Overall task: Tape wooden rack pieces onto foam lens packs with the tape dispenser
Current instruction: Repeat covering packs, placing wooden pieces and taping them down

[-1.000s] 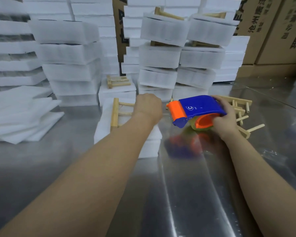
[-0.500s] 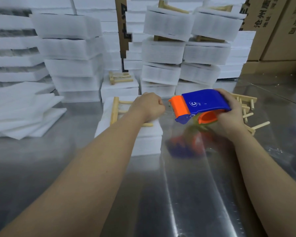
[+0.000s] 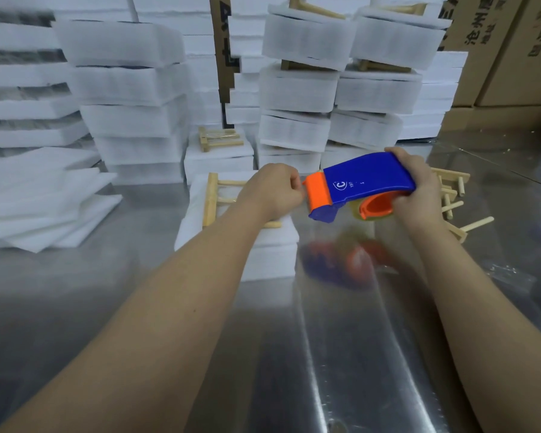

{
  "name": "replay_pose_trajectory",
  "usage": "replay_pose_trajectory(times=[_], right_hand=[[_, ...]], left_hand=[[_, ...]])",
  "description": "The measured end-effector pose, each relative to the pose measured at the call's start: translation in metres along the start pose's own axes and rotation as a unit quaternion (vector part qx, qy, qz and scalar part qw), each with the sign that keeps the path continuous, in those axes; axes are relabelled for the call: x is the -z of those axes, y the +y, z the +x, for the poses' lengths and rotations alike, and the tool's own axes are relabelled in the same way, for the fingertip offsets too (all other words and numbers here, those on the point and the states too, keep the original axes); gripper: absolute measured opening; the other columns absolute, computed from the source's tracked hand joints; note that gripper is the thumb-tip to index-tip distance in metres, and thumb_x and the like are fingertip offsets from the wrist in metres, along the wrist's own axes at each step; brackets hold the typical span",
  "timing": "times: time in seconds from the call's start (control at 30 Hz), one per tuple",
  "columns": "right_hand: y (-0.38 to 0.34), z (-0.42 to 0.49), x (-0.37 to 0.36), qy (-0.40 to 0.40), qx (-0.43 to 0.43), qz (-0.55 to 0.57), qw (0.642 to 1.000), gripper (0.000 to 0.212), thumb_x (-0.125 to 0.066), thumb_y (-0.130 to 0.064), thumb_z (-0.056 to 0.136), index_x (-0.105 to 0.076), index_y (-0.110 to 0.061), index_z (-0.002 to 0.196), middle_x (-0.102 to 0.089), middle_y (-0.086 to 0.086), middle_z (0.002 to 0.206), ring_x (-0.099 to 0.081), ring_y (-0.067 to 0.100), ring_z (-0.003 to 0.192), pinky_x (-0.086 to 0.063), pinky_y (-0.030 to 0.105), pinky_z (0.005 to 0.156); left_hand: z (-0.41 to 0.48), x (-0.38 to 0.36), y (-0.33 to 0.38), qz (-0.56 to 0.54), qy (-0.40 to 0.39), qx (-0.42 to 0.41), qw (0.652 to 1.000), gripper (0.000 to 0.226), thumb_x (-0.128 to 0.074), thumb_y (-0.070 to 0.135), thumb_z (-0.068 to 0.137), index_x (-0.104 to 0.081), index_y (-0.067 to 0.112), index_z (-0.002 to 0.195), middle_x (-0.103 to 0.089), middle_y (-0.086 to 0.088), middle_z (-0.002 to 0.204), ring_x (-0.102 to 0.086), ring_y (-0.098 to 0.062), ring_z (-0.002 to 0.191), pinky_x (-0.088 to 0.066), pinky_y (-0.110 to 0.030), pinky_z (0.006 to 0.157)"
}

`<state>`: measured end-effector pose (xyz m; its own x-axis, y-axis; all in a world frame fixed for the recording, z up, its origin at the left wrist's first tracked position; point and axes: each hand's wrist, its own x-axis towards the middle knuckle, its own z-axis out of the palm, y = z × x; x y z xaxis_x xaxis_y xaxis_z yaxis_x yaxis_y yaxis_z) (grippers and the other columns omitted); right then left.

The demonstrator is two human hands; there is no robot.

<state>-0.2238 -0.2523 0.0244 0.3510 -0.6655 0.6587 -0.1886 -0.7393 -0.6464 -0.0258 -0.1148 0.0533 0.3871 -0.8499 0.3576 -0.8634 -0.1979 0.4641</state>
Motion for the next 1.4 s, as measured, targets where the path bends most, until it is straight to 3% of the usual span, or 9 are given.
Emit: replay_pose_trajectory(times=[0.07, 0.23, 0.37, 0.73, 0.93, 1.03, 1.13, 1.27, 1.4], right_hand=[[-0.003, 0.000, 0.000, 0.017, 0.025, -0.031, 0.999, 0.063, -0.058, 0.018, 0.078, -0.052, -0.011, 0.134, -0.055, 0.006, 0.120, -0.047, 0.006, 0.106, -0.036, 0.001, 0.083], [-0.014, -0.002, -0.004, 0.051, 0.056, -0.076, 0.994, 0.061, -0.070, 0.001, 0.081, -0.050, -0.017, 0.135, -0.053, 0.007, 0.128, -0.044, 0.007, 0.110, -0.044, 0.022, 0.086], [-0.019, -0.003, -0.006, 0.062, 0.063, -0.101, 0.991, 0.062, -0.072, -0.003, 0.081, -0.049, -0.016, 0.136, -0.052, 0.009, 0.131, -0.049, 0.019, 0.117, -0.048, 0.033, 0.088], [-0.028, -0.008, -0.010, 0.089, 0.091, -0.135, 0.983, 0.063, -0.075, -0.012, 0.080, -0.048, -0.009, 0.136, -0.052, 0.013, 0.131, -0.050, 0.025, 0.120, -0.042, 0.027, 0.085], [-0.031, -0.010, -0.008, 0.103, 0.116, -0.127, 0.980, 0.066, -0.071, -0.018, 0.076, -0.048, -0.005, 0.136, -0.053, 0.018, 0.129, -0.051, 0.031, 0.117, -0.041, 0.031, 0.085], [-0.026, -0.010, -0.010, 0.102, 0.131, -0.203, 0.965, 0.065, -0.075, -0.010, 0.075, -0.051, -0.007, 0.135, -0.054, 0.020, 0.127, -0.051, 0.034, 0.117, -0.045, 0.038, 0.081], [-0.015, -0.006, 0.002, 0.138, 0.002, -0.179, 0.974, 0.070, -0.073, -0.003, 0.073, -0.049, -0.023, 0.136, -0.049, 0.010, 0.132, -0.049, 0.026, 0.120, -0.045, 0.039, 0.087], [-0.008, 0.005, 0.025, 0.217, -0.183, -0.092, 0.954, 0.062, -0.050, -0.008, 0.073, -0.051, -0.031, 0.130, -0.054, 0.002, 0.128, -0.053, 0.024, 0.117, -0.042, 0.036, 0.092], [0.000, 0.012, 0.033, 0.110, -0.328, -0.052, 0.937, 0.039, -0.059, -0.024, 0.082, -0.062, -0.013, 0.119, -0.064, 0.016, 0.119, -0.057, 0.035, 0.113, -0.045, 0.038, 0.096]], left_hand=[[0.001, 0.000, -0.001, 0.004, 0.004, -0.019, 1.000, 0.017, -0.051, 0.012, 0.084, -0.060, 0.008, 0.072, -0.064, -0.008, 0.076, -0.058, -0.029, 0.077, -0.051, -0.038, 0.069], [0.003, 0.001, -0.001, -0.001, 0.009, -0.059, 0.998, 0.013, -0.051, 0.008, 0.082, -0.060, 0.003, 0.074, -0.064, -0.014, 0.076, -0.056, -0.031, 0.074, -0.045, -0.035, 0.064], [0.002, 0.002, -0.001, 0.001, 0.000, -0.079, 0.997, 0.008, -0.052, 0.005, 0.079, -0.053, 0.005, 0.071, -0.057, -0.011, 0.074, -0.049, -0.024, 0.069, -0.037, -0.029, 0.060], [0.002, 0.001, -0.004, -0.029, 0.002, -0.052, 0.998, 0.009, -0.052, 0.008, 0.084, -0.050, 0.011, 0.076, -0.054, 0.002, 0.070, -0.047, -0.013, 0.065, -0.036, -0.023, 0.056], [0.001, 0.001, -0.003, -0.047, 0.016, -0.037, 0.998, 0.008, -0.051, 0.009, 0.088, -0.050, 0.014, 0.081, -0.053, 0.008, 0.074, -0.049, -0.010, 0.070, -0.038, -0.023, 0.059], [-0.001, 0.002, -0.004, -0.074, 0.036, -0.020, 0.996, 0.006, -0.051, 0.009, 0.088, -0.054, 0.013, 0.084, -0.054, 0.008, 0.075, -0.051, -0.012, 0.071, -0.040, -0.025, 0.061], [-0.002, 0.002, -0.005, -0.099, 0.027, -0.020, 0.995, 0.012, -0.052, 0.007, 0.087, -0.056, 0.016, 0.080, -0.059, 0.007, 0.075, -0.056, -0.018, 0.079, -0.046, -0.029, 0.070], [0.000, 0.003, -0.007, -0.086, 0.004, -0.018, 0.996, 0.016, -0.056, 0.010, 0.084, -0.058, 0.021, 0.072, -0.064, 0.008, 0.073, -0.063, -0.020, 0.081, -0.053, -0.036, 0.077], [-0.001, 0.003, -0.007, -0.055, -0.008, -0.007, 0.998, 0.013, -0.059, 0.016, 0.085, -0.062, 0.023, 0.073, -0.063, 0.010, 0.071, -0.063, -0.017, 0.081, -0.052, -0.034, 0.078]])
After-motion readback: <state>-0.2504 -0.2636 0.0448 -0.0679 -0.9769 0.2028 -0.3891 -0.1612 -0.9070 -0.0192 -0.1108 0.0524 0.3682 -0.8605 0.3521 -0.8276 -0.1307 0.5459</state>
